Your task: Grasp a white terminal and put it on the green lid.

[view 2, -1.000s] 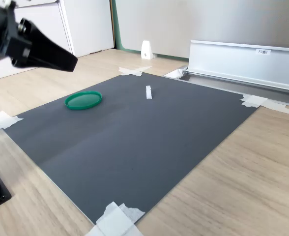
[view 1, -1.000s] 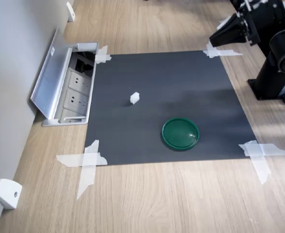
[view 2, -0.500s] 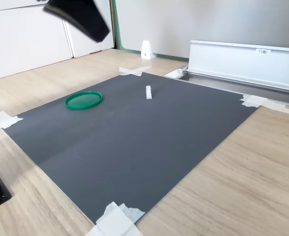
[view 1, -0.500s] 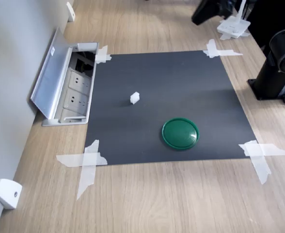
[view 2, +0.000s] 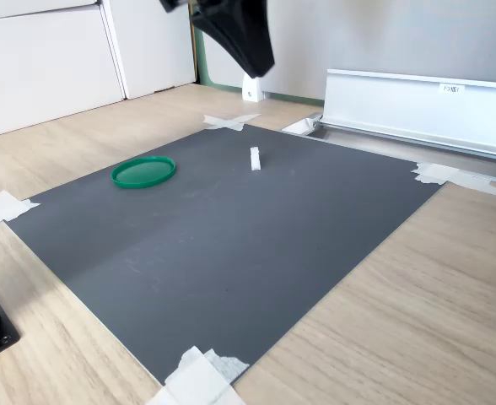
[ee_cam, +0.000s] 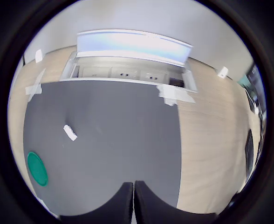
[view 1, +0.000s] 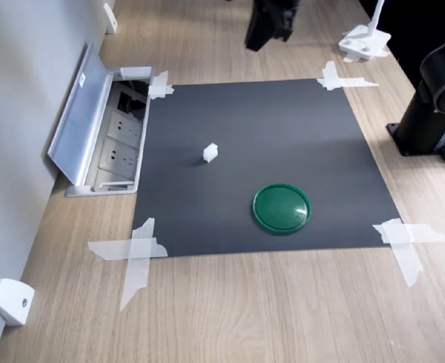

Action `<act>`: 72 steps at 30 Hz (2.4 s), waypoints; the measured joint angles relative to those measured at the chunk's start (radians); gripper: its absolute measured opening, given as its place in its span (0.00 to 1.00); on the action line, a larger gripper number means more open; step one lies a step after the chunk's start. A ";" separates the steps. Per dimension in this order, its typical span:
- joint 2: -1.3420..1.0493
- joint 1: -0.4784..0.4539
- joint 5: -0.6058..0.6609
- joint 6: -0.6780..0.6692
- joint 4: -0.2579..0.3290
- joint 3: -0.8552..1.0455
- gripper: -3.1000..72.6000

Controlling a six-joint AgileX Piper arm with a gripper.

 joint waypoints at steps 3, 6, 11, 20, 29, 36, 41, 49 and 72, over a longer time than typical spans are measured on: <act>0.076 0.001 0.033 -0.105 0.042 -0.048 0.03; 0.136 0.014 0.067 -0.189 0.068 -0.091 0.04; 0.213 0.081 0.131 -0.262 0.075 -0.152 0.14; 0.302 0.160 0.175 -0.322 0.132 -0.215 0.59; 0.408 0.163 0.119 -0.301 0.162 -0.216 0.73; 0.454 0.163 0.069 -0.232 0.186 -0.217 0.73; 0.484 0.163 0.033 -0.201 0.196 -0.217 0.73; 0.513 0.163 -0.001 -0.155 0.200 -0.218 0.73; 0.548 0.163 -0.020 -0.117 0.246 -0.218 0.43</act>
